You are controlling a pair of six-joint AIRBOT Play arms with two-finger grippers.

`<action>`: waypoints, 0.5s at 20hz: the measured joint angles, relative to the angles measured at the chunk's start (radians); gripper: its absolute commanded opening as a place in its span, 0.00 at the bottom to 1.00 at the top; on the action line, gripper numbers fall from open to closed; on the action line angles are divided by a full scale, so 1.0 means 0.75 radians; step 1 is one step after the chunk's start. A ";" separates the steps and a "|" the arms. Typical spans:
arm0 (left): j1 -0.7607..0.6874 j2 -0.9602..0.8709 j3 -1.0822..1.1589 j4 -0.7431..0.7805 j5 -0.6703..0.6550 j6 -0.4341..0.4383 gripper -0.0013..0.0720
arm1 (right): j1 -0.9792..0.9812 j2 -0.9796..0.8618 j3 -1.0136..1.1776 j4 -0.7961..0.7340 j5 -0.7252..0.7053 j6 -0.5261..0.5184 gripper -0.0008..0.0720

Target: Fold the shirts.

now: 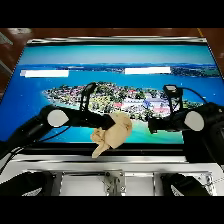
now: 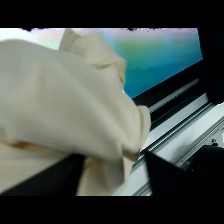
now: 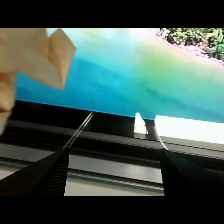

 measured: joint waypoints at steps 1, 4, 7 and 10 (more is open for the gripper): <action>0.002 -0.010 -0.022 -0.027 0.027 0.012 0.98 | 0.000 0.001 -0.045 0.013 -0.052 0.010 0.95; 0.115 -0.021 -0.022 -0.055 -0.054 0.046 0.98 | 0.000 0.001 -0.122 0.013 -0.144 0.033 0.95; 0.347 -0.014 0.001 -0.020 -0.313 0.133 0.98 | 0.000 0.001 -0.152 -0.040 -0.166 0.043 0.95; 0.558 -0.010 -0.048 0.001 -0.488 0.210 0.98 | -0.011 0.001 -0.163 -0.085 -0.161 0.047 0.95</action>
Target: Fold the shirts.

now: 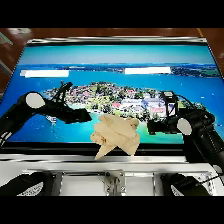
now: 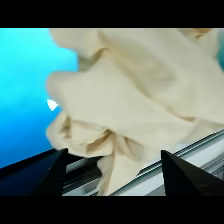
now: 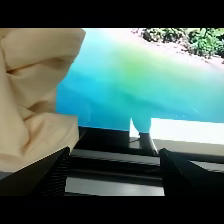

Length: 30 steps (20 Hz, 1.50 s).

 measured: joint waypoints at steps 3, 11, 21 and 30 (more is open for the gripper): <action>0.099 -0.022 -0.117 -0.043 -0.006 0.049 0.98 | -0.059 0.000 -0.004 0.002 -0.001 -0.002 0.95; 0.030 -0.304 -0.268 -0.555 0.238 0.330 0.98 | -0.266 0.000 -0.006 0.163 -0.001 -0.089 0.95; -0.002 -0.532 -0.180 -0.796 0.178 0.537 0.07 | -0.296 0.001 -0.244 0.488 -0.025 -0.194 0.95; 0.031 -0.484 -0.105 -0.809 0.045 0.603 0.07 | -0.132 -0.041 -0.517 0.817 -0.551 -0.237 0.95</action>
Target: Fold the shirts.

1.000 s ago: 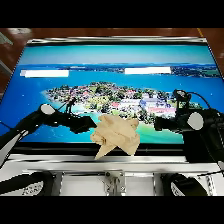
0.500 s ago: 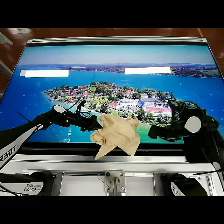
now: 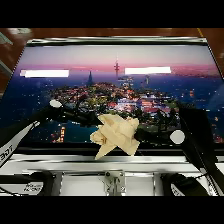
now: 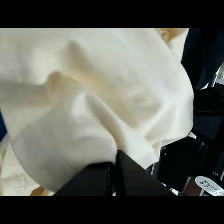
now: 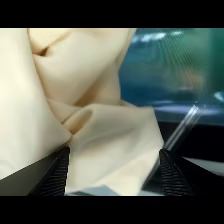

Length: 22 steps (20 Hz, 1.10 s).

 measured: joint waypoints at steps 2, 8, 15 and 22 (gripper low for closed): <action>0.003 0.023 0.010 -0.001 -0.010 0.005 0.07 | 0.014 -0.060 -0.012 0.075 -0.069 -0.039 0.95; 0.005 0.081 0.080 -0.001 -0.022 0.010 0.07 | 0.026 -0.259 -0.020 0.377 -0.163 -0.257 0.16; 0.032 0.122 0.293 0.001 -0.026 0.011 0.07 | 0.026 -0.214 0.161 0.332 -0.087 -0.339 0.10; 0.091 0.398 0.845 -0.003 -0.030 0.012 0.07 | 0.026 0.098 0.882 0.044 0.018 -0.337 0.10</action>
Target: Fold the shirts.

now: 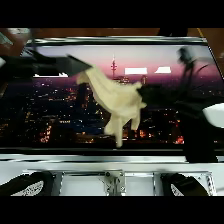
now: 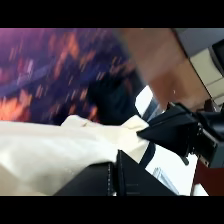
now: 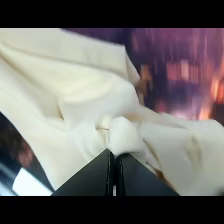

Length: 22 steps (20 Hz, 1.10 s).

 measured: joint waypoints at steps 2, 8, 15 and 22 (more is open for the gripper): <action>0.006 0.089 0.211 0.027 0.014 -0.002 0.07 | 0.000 0.041 0.243 -0.051 0.007 0.033 0.10; 0.014 0.279 0.535 0.437 -0.106 -0.268 0.07 | 0.000 0.075 0.645 -0.134 0.155 0.126 0.10; 0.013 0.322 0.221 0.775 -0.497 -0.453 0.07 | 0.003 -0.167 0.650 -0.307 0.833 0.288 0.10; 0.014 0.323 -0.472 0.890 -0.427 -0.463 0.07 | 0.099 -0.598 0.311 -0.331 0.639 0.312 0.22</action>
